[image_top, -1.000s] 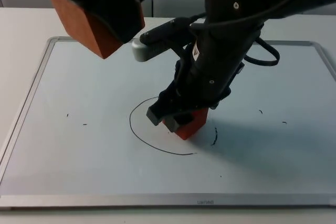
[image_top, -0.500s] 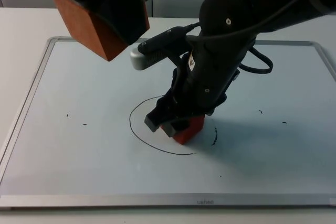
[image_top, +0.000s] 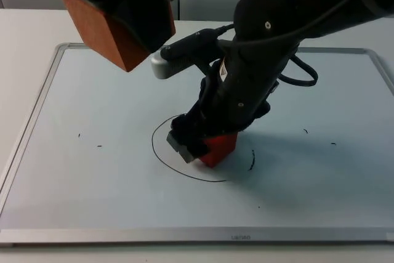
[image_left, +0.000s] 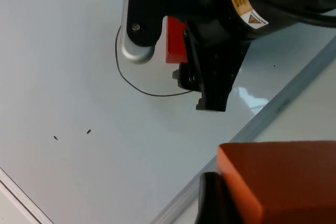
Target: Pick up one cube with the left hand and another cube with the right hand. First place the cube in the right hand at the target position, then stack the cube in the left hand on top.
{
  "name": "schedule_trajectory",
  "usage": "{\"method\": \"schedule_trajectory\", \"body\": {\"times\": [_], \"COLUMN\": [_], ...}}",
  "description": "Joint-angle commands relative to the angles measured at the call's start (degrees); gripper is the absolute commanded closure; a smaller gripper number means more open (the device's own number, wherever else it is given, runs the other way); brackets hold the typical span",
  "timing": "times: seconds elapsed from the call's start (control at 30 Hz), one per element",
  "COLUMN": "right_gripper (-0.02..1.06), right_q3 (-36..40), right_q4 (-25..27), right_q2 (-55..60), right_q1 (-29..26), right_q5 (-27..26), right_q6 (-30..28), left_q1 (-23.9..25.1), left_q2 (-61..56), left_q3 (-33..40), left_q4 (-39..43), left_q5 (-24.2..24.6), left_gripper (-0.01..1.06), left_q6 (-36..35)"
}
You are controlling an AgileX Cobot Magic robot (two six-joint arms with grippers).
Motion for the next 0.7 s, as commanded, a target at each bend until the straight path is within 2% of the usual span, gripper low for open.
{"method": "schedule_trajectory", "body": {"times": [0.0,0.2,0.4,0.53,0.57,0.67], "right_gripper": [0.16,0.16,0.16,0.19,0.19,0.24], "right_q3": [-0.77,-1.57,-1.57,-1.47,-1.47,-1.47], "right_q4": [-0.23,-0.28,-3.11,-3.32,-3.32,-5.20], "right_q2": [-1.60,-7.61,-16.19,-28.70,-28.70,-39.95], "right_q1": [0.15,0.15,-0.36,-2.27,-2.27,-3.40], "right_q5": [-0.85,0.69,3.22,3.60,3.60,4.04], "right_q6": [0.23,0.23,0.27,0.27,0.27,0.03], "left_q1": [-0.46,-0.46,-0.46,-0.46,-0.46,-0.46], "left_q2": [-0.23,-0.23,-0.23,0.22,0.22,2.24], "left_q3": [0.07,0.07,0.07,0.07,0.07,-0.14], "left_q4": [-0.72,-0.95,-1.19,-1.19,-1.19,-1.58], "left_q5": [-0.44,-0.44,-0.55,-1.85,-1.85,-5.01], "left_gripper": [1.05,1.05,1.05,1.05,1.05,1.05], "left_q6": [0.06,0.06,0.06,0.46,0.46,1.84]}}
